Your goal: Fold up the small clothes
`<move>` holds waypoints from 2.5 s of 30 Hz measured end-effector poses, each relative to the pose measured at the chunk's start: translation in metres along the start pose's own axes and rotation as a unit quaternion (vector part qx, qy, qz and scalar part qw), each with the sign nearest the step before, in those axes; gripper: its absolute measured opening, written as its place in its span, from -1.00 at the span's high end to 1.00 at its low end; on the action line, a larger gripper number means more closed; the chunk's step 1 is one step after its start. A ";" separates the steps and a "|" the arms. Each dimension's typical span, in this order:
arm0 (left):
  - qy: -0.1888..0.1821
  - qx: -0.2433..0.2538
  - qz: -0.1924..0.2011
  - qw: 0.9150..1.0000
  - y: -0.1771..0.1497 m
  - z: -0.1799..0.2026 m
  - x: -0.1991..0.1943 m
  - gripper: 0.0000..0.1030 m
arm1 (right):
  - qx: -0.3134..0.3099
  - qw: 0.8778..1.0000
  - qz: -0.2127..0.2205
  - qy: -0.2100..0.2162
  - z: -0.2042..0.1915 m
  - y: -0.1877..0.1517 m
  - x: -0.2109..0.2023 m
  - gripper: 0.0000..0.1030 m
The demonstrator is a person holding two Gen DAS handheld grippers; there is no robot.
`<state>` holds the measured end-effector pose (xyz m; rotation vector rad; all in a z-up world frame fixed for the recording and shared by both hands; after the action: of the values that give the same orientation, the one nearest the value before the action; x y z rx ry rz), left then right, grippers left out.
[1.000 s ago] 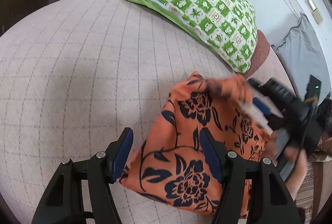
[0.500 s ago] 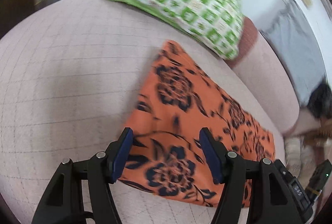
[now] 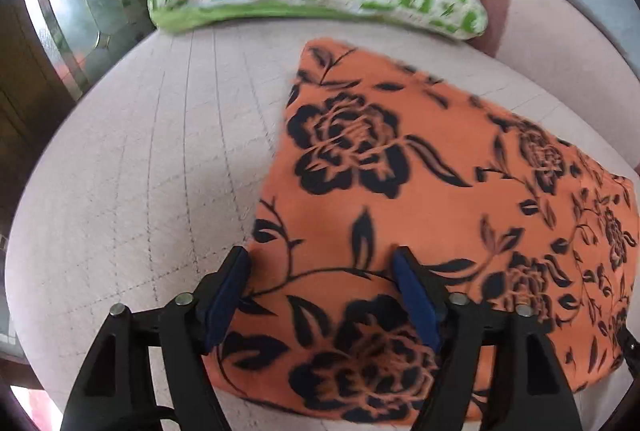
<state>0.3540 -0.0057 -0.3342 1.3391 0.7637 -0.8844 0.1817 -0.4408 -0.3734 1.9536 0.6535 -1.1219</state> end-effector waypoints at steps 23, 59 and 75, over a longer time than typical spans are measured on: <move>-0.018 0.107 -0.001 0.994 -0.005 0.079 0.013 -0.90 | 0.104 0.985 0.028 0.137 -0.045 0.090 0.045 0.27; -0.006 0.100 0.175 0.979 -0.068 0.077 -0.122 -1.00 | -0.012 0.989 0.065 0.135 -0.055 -0.024 -0.060 -0.08; 0.001 0.103 0.116 0.988 -0.054 0.080 -0.074 -1.00 | -0.053 0.986 0.084 0.135 -0.093 -0.012 -0.041 -0.07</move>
<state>0.2689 -0.0792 -0.2884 1.5768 0.5129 -0.7909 0.1976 -0.3602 -0.3132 2.0441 0.6608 -0.7134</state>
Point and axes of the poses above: each gripper's, at about its wrist camera, not at the fingertips, and x roughly the way its jaws point, z to its right, y to its top, the point moved 4 cm from there along x, roughly the way its jaws point, and after that the axes turned 4 degrees about -y, right-handed, at the moved point
